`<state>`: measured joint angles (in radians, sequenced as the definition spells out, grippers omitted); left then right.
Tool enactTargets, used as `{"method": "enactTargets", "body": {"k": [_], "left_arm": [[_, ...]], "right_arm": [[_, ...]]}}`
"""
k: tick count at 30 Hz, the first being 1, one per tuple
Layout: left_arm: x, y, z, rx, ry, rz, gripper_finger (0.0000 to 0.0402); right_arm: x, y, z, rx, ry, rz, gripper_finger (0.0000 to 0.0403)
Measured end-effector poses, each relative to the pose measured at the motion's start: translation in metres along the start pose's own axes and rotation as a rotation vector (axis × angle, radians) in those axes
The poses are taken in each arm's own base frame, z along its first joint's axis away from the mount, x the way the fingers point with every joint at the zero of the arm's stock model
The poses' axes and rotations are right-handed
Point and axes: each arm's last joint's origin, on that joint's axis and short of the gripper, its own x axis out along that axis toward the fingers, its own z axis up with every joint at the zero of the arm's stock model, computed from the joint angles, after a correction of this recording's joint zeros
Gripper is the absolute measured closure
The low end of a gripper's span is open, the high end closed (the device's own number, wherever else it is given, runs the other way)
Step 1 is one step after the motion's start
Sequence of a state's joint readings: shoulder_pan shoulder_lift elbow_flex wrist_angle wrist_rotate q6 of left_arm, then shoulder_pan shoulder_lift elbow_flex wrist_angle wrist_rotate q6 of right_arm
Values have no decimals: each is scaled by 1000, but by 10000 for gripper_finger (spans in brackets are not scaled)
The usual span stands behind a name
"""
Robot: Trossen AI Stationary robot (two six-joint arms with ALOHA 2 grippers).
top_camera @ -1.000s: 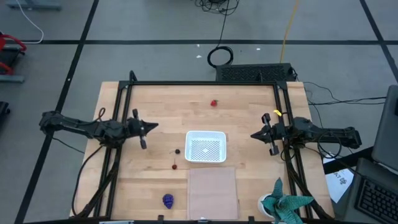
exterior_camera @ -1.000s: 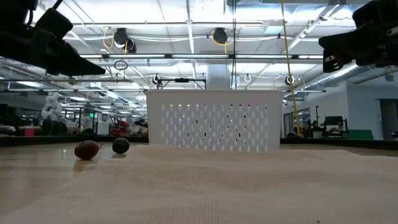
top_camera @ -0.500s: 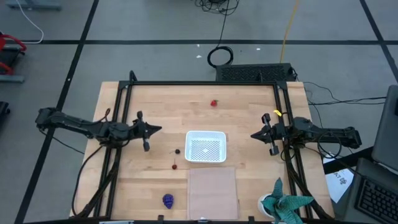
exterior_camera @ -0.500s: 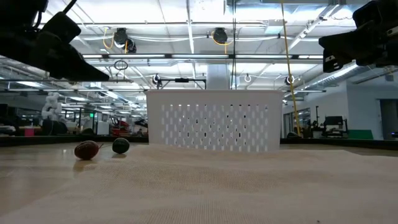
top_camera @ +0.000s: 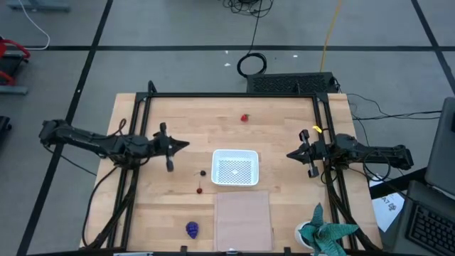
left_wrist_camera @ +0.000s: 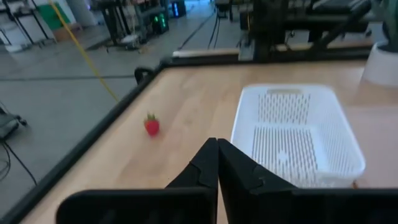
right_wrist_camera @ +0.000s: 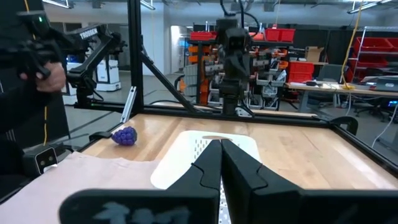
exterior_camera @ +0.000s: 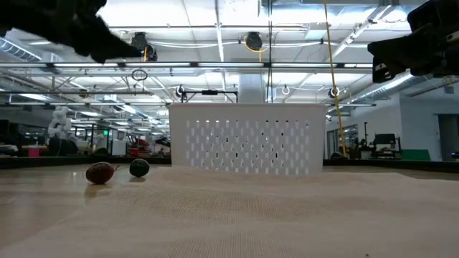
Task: Pick and placing Produce into tupperware
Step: Put the black cherry into the white bin
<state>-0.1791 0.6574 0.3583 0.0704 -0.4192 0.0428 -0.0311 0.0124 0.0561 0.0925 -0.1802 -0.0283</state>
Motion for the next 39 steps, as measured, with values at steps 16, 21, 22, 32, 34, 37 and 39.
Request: {"method": "enactTargets", "body": {"k": [16, 21, 22, 32, 34, 37, 39], "left_arm": [[17, 6, 73, 30, 72, 14, 397], [31, 12, 78, 11, 175, -26, 399], [34, 13, 81, 4, 202, -25, 399], [64, 26, 105, -28, 544, -74, 400], [71, 25, 106, -5, 622, -97, 401], [81, 23, 111, 22, 723, -130, 401], [87, 22, 115, 38, 782, -149, 401]], "right_arm": [[0, 0, 1, -14, -6, 0, 403], [0, 0, 1, -15, -8, 0, 403], [0, 0, 1, -16, -8, 0, 403], [0, 0, 1, -16, -8, 0, 403], [0, 0, 1, -16, -8, -1, 403], [0, 0, 1, -16, -8, -1, 403], [0, 0, 1, -16, -9, 0, 403]]}}
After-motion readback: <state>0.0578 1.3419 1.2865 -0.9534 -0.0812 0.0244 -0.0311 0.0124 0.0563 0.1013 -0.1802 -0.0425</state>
